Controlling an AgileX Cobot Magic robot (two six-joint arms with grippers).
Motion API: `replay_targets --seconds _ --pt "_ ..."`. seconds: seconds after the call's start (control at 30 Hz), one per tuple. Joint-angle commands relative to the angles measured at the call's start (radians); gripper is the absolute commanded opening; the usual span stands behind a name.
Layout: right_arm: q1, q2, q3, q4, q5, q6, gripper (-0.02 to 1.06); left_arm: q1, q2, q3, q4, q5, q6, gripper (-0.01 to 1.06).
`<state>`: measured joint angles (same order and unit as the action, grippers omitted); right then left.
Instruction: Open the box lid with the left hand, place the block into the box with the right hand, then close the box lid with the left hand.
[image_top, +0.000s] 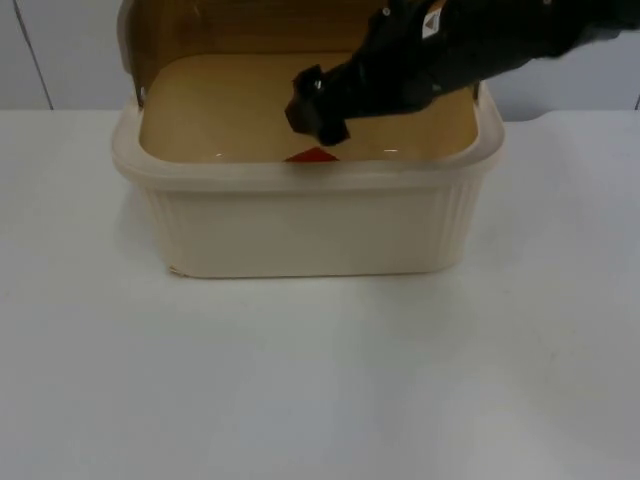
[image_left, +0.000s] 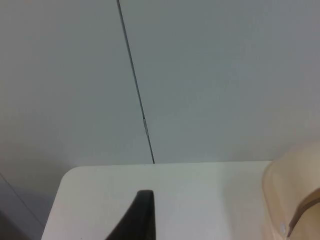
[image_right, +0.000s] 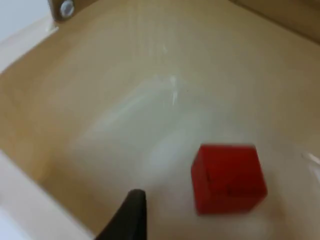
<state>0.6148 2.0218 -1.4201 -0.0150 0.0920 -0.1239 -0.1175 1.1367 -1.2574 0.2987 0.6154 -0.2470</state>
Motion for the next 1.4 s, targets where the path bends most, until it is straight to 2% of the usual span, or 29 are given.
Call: replay_targets --seconds 0.0,0.07,0.2,0.5,0.73,0.8,0.87,0.9,1.03,1.07,1.2,1.23,1.3,1.37 --pt "0.000 -0.050 -0.008 -0.009 0.104 -0.004 1.05 0.002 0.002 -0.005 0.004 0.000 -0.003 1.05" --pt "0.000 -0.094 0.008 -0.009 0.149 -0.008 1.05 0.002 0.002 -0.005 0.004 0.000 -0.003 1.05" --pt "0.000 -0.179 0.049 -0.003 0.175 0.004 1.05 0.002 0.002 -0.005 0.001 -0.001 -0.003 1.05" --pt "-0.009 -0.518 0.239 0.015 0.172 0.015 1.05 0.002 0.002 -0.005 0.001 0.008 -0.003 1.05" --pt "-0.071 -0.708 0.260 0.015 0.222 0.069 1.05 0.002 0.002 -0.005 -0.001 0.007 -0.003 1.05" --pt "-0.131 -0.772 0.260 0.015 0.236 0.079 1.05 0.002 0.002 -0.005 -0.001 0.007 -0.003 1.05" --pt "-0.238 -0.832 0.260 0.015 0.270 0.079 1.05 0.002 0.002 -0.005 -0.003 0.007 -0.003 1.05" --pt "-0.238 -0.832 0.260 0.015 0.270 0.079 1.05 0.002 0.002 -0.005 -0.003 0.007 -0.003 1.05" --pt "-0.424 -0.907 0.260 0.015 0.348 0.048 1.05 0.002 0.002 -0.005 -0.003 0.007 -0.003 1.05" --pt "-0.424 -0.907 0.260 0.015 0.348 0.048 1.05 0.002 0.002 -0.005 -0.003 0.007 -0.003 1.05" --pt "-0.583 -0.950 0.260 0.015 0.422 0.042 1.05 0.002 0.002 -0.005 -0.003 0.000 -0.003 1.05" --pt "-0.583 -0.950 0.260 0.015 0.422 0.042 1.05 0.002 0.002 -0.005 -0.003 0.000 -0.003 1.05" --pt "-0.658 -0.964 0.260 0.015 0.456 0.030 1.05 0.002 0.002 -0.005 -0.003 -0.032 -0.003 1.05" --pt "-0.678 -0.966 0.260 0.015 0.469 0.022 1.05 0.002 0.002 -0.005 -0.009 -0.049 -0.003 1.05"
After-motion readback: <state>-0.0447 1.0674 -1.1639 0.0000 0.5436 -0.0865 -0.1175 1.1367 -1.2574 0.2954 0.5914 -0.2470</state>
